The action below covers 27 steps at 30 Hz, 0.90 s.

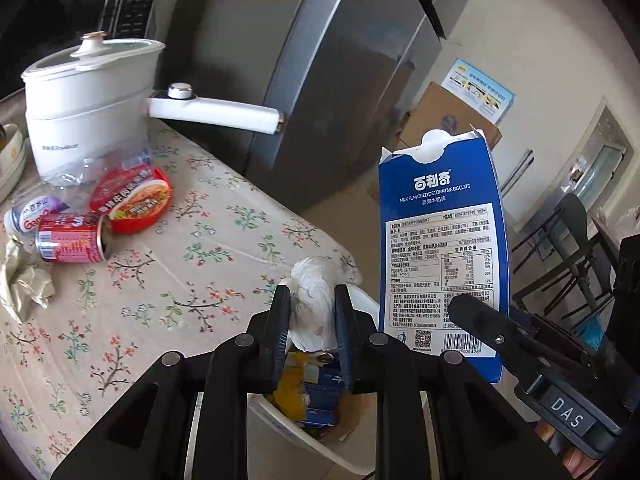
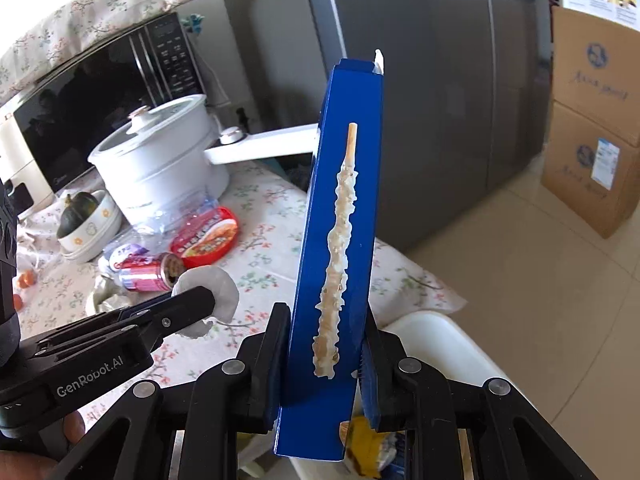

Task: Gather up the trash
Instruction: 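Carry the box and tissue over the white bin, then open both tools to drop the box and tissue into the bin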

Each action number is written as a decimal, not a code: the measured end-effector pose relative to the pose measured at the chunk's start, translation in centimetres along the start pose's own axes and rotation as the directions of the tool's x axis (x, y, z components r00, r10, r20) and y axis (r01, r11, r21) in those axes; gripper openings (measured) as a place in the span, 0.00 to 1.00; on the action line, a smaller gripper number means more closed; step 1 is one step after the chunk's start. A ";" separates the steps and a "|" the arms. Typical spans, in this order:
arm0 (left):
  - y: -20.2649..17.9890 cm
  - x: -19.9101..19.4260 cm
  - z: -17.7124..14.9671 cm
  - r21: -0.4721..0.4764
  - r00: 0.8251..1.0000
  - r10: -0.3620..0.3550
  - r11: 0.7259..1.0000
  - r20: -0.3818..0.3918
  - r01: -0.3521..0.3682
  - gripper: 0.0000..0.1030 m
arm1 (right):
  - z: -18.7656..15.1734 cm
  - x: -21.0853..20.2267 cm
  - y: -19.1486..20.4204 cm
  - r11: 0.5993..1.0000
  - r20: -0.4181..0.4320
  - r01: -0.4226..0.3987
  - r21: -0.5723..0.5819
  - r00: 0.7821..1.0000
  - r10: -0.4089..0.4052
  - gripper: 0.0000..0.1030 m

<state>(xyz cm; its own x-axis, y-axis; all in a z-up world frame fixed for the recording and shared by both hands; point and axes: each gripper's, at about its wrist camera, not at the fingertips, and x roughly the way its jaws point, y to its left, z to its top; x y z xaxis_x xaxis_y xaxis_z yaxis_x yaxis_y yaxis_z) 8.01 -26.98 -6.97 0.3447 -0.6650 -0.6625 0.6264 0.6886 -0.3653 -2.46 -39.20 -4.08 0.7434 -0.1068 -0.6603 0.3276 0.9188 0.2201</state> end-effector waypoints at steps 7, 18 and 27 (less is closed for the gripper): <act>-3.9 3.5 -2.4 0.040 0.992 -0.071 0.996 -0.106 0.075 0.22 | -2.6 -1.2 -4.5 0.994 -0.043 0.075 0.074 0.997 -0.072 0.27; -6.5 9.2 -6.6 0.162 0.971 -0.012 0.985 -0.241 0.052 0.22 | -5.3 0.5 -7.1 0.985 -0.195 0.133 0.113 0.975 -0.109 0.27; -5.9 10.7 -7.1 0.191 0.963 0.044 0.982 -0.267 0.008 0.26 | -6.1 1.7 -7.3 0.985 -0.266 0.149 0.083 0.956 -0.122 0.27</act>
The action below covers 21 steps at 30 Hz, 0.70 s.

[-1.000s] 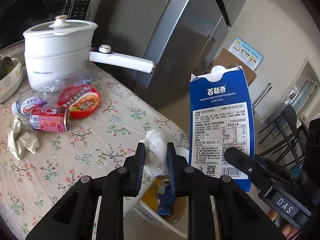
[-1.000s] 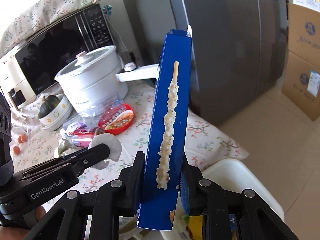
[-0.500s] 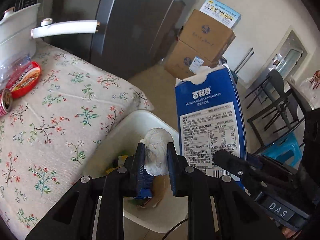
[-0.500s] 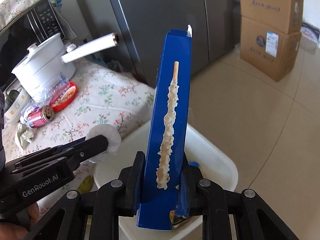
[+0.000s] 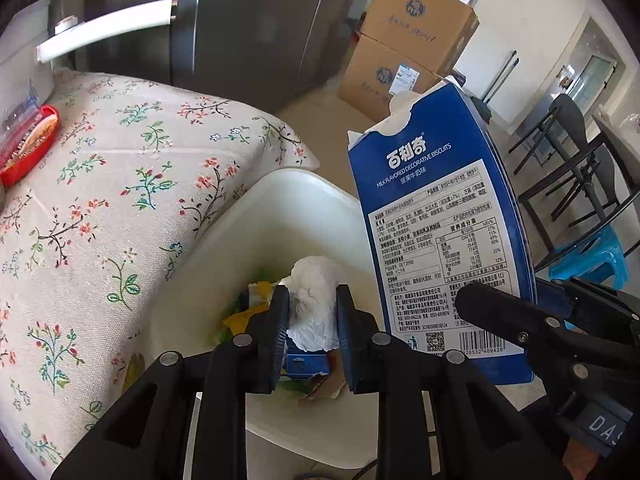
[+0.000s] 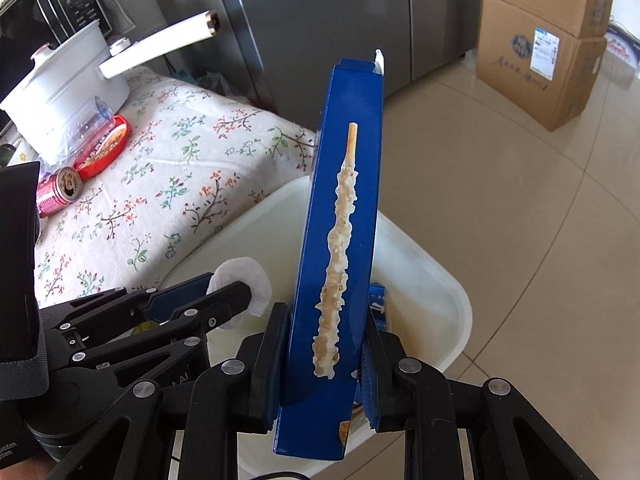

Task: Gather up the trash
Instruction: 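Open both tools to drop the box and tissue into the bin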

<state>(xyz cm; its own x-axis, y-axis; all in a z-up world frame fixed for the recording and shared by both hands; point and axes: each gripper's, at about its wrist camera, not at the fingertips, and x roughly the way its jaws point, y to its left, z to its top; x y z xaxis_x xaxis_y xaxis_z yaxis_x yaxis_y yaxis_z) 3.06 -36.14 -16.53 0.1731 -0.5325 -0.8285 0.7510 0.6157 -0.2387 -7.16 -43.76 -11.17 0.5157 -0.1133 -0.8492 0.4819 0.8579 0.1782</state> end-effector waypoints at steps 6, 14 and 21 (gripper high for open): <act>-0.1 1.0 -0.4 0.015 0.996 0.060 0.998 -0.068 -0.059 0.29 | -0.3 1.5 0.1 0.999 -0.077 0.041 -0.007 0.996 -0.042 0.30; 0.3 1.6 -0.7 0.028 0.991 0.089 0.996 -0.097 -0.087 0.32 | -0.5 2.4 0.3 0.998 -0.114 0.058 -0.023 0.992 -0.060 0.31; 0.2 1.6 -1.0 0.033 0.988 0.101 0.995 -0.113 -0.097 0.52 | -0.4 2.8 0.3 0.997 -0.130 0.069 -0.017 0.989 -0.071 0.36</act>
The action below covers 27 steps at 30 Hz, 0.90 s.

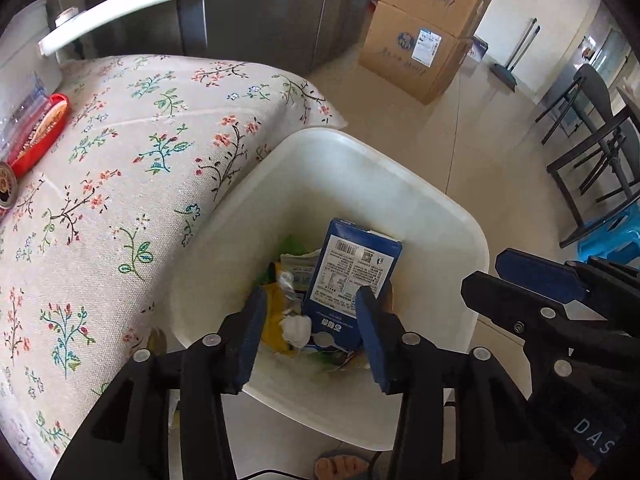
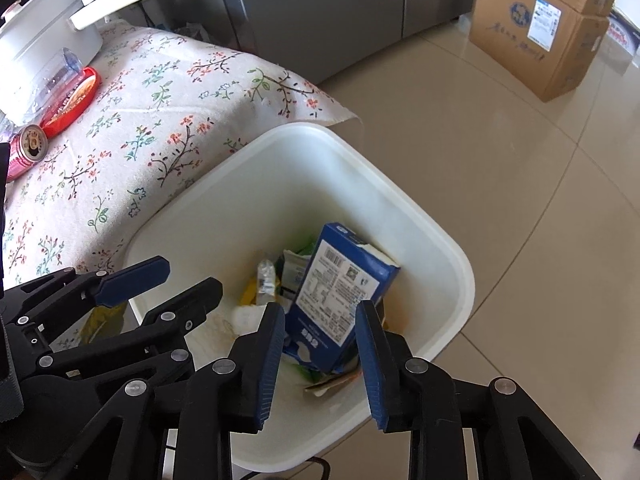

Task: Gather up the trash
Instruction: 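Open both tools to drop the box and tissue into the bin, then move both open tools back to the red can and crumpled paper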

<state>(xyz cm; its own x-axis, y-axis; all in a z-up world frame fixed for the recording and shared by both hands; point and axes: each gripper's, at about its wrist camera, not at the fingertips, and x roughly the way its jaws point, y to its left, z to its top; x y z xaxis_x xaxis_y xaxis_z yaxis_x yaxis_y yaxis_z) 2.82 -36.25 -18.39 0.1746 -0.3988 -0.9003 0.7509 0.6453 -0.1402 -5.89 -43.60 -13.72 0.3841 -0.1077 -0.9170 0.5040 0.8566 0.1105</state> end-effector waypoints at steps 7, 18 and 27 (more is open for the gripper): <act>0.1 0.2 -0.1 0.004 1.000 0.005 1.000 -0.011 -0.005 0.55 | 0.2 -0.2 -0.1 1.000 0.006 -0.001 0.019 1.000 0.001 0.44; 1.3 -1.6 0.3 -0.021 1.000 0.014 1.000 0.021 -0.014 0.55 | 0.7 -0.2 0.0 0.998 0.021 -0.025 0.053 0.999 0.024 0.63; 9.1 -6.2 1.0 -0.241 0.994 0.080 0.969 0.070 -0.061 0.55 | 2.9 -0.6 3.0 0.989 0.070 -0.129 0.067 0.990 0.124 0.69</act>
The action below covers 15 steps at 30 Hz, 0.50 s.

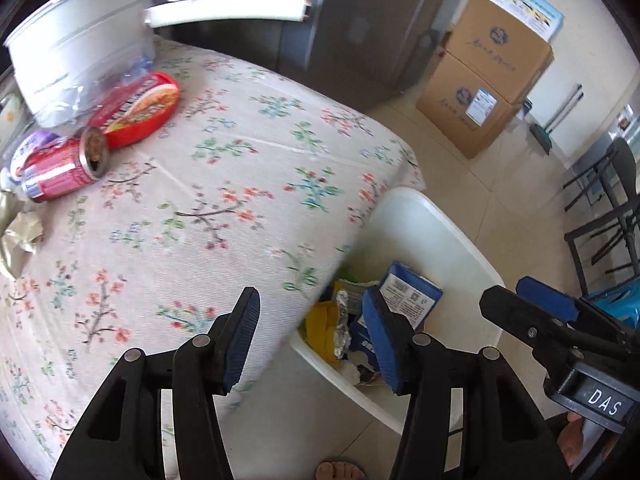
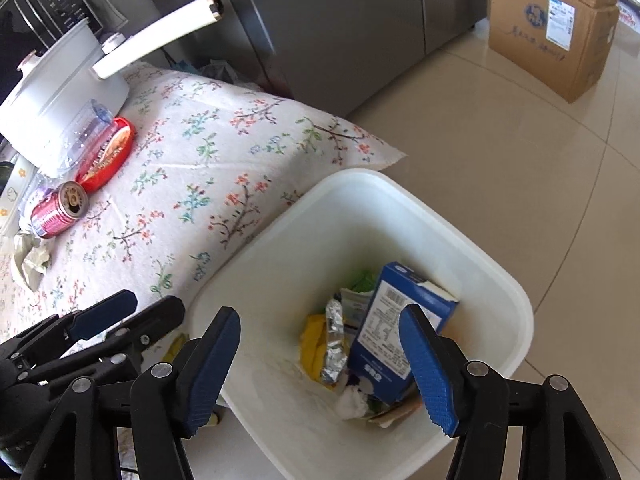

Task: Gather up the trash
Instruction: 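Move both open tools back to the red can and crumpled paper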

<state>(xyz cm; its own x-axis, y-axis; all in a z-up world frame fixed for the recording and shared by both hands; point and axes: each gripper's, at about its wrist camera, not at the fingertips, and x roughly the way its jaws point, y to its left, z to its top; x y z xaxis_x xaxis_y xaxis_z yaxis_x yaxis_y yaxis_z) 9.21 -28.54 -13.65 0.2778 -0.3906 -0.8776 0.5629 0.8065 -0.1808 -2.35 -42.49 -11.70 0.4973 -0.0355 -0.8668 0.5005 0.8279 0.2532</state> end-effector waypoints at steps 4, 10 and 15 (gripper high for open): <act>5.3 -2.8 1.4 -0.097 0.995 0.088 0.992 0.037 -0.084 0.55 | 0.5 0.0 2.7 0.998 0.020 -0.053 -0.046 0.998 0.054 0.69; 15.8 -6.2 1.9 -0.311 0.975 0.220 0.930 0.042 -0.197 0.60 | 0.9 -0.5 7.2 0.981 0.070 -0.114 -0.158 0.990 0.127 0.72; 23.2 -6.5 1.2 -0.482 0.987 0.161 0.865 0.006 -0.138 0.60 | 1.4 -0.1 12.2 0.944 0.072 -0.146 -0.296 0.982 0.174 0.76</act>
<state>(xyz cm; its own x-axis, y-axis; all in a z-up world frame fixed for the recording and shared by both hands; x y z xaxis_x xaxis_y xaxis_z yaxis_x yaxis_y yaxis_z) 21.39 -7.86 -11.63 0.3694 -0.2583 -0.8926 0.0736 0.9657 -0.2489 4.72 -33.19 -7.93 0.6262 0.0689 -0.7766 0.1907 0.9523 0.2383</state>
